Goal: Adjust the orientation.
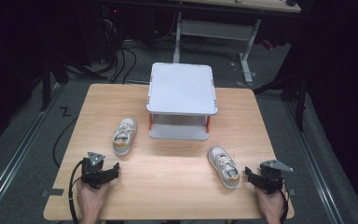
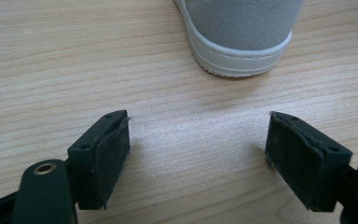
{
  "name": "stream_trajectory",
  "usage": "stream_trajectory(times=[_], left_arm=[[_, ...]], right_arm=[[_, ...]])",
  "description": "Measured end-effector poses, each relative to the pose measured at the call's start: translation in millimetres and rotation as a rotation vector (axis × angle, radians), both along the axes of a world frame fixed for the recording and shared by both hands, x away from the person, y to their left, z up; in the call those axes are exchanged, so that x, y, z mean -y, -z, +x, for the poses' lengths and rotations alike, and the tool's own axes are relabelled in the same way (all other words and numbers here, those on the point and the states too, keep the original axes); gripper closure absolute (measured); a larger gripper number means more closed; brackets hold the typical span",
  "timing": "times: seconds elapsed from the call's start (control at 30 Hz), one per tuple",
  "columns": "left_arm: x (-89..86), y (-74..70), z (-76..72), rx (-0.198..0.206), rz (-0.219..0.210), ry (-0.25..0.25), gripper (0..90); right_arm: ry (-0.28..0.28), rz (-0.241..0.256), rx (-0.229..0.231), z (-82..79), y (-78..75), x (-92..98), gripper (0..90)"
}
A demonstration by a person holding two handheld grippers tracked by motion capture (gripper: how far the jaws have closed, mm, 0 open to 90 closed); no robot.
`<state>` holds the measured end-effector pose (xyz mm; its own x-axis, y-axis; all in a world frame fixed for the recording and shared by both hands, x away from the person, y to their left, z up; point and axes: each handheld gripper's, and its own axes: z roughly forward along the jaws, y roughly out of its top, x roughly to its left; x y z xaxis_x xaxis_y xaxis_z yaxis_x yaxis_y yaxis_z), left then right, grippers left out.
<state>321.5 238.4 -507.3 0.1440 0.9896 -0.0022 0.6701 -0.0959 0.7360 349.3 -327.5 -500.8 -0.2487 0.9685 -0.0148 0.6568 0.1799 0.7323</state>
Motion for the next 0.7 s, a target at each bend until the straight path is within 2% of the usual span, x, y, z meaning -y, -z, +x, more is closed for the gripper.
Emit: stream_trajectory(times=[0.3, 0.47, 0.53, 0.7], left_arm=[[0.3, 0.1, 0.0, 0.0, -0.001, 0.001, 21.8], [0.4, 0.1, -0.1, 0.0, -0.001, -0.001, 21.8], [0.4, 0.1, 0.0, 0.0, -0.001, 0.001, 21.8], [0.4, 0.1, 0.0, 0.0, 0.0, 0.003, 21.8]], right_arm=[[-0.008, -0.002, -0.002, 1.4, 0.1, 0.3, 31.6], [-0.017, -0.003, -0.006, 1.3, -0.5, 1.1, 33.4], [-0.025, 0.02, -0.019, -0.1, -2.8, 2.8, 34.3], [-0.044, 0.052, 0.006, -5.7, -10.4, -0.1, 35.0]])
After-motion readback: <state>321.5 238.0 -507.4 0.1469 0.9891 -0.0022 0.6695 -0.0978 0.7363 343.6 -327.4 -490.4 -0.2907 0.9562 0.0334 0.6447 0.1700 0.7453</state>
